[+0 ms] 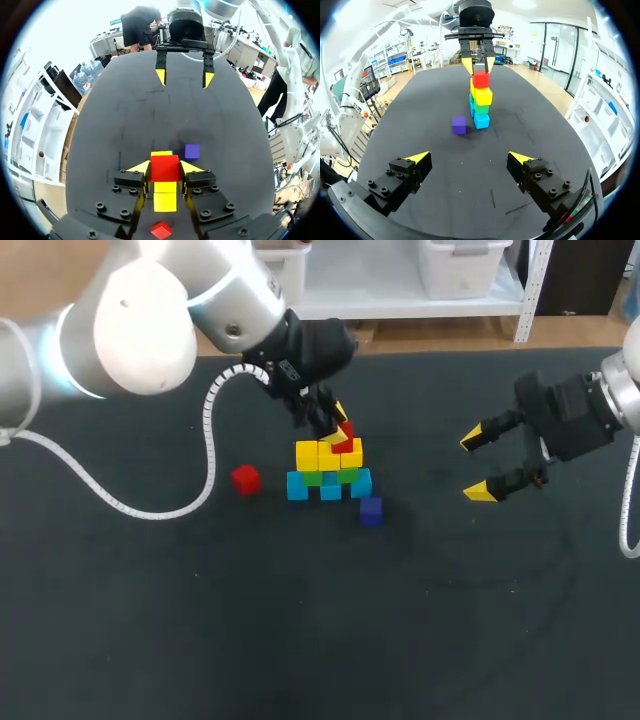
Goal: Place the blue cubes, place green cubes on the blue cubes, place the yellow cubes on the green cubes, then place the red cubes on the yellow cubes, and place purple cube on the red cubes.
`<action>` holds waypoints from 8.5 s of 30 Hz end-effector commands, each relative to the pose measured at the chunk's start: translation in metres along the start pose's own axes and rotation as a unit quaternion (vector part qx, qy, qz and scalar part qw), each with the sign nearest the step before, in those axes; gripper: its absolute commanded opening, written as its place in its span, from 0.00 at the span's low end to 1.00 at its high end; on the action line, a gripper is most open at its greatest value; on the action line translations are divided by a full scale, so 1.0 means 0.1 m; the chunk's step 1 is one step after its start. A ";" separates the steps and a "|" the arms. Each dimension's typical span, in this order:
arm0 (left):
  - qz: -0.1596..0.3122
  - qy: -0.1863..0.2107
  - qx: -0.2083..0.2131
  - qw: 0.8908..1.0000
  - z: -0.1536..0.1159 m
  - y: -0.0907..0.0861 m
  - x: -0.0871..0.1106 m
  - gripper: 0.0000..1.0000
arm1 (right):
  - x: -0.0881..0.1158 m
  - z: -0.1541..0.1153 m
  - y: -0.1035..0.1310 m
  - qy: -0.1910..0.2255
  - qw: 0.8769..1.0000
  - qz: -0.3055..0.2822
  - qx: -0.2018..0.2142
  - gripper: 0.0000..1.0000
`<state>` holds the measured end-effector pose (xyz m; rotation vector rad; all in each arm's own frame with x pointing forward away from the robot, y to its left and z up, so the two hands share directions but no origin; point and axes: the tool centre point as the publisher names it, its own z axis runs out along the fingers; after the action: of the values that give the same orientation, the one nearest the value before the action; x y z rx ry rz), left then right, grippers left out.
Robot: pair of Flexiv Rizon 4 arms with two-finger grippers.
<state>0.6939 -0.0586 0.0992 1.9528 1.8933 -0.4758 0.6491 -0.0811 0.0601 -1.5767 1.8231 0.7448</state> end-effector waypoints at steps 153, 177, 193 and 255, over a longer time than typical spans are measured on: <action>0.286 0.114 0.194 0.931 0.17 0.14 1.76 0.16 | 0.00 0.01 -0.01 -0.001 1.000 -0.001 0.000 1.00; 0.089 0.149 0.041 0.984 -0.77 0.01 1.12 0.00 | 0.00 0.01 -0.01 -0.001 1.000 -0.001 0.000 1.00; 0.017 0.105 -0.021 0.994 -0.70 0.02 0.63 0.00 | 0.00 0.01 -0.01 -0.001 1.000 -0.001 0.000 1.00; 0.018 0.100 0.036 0.994 -0.15 0.04 0.31 0.00 | 0.00 0.01 -0.01 -0.001 1.000 -0.001 0.000 1.00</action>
<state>0.6958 -0.0235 0.0979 2.1420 1.9807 -0.3481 0.6491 -0.0811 0.0601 -1.5768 1.8231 0.7449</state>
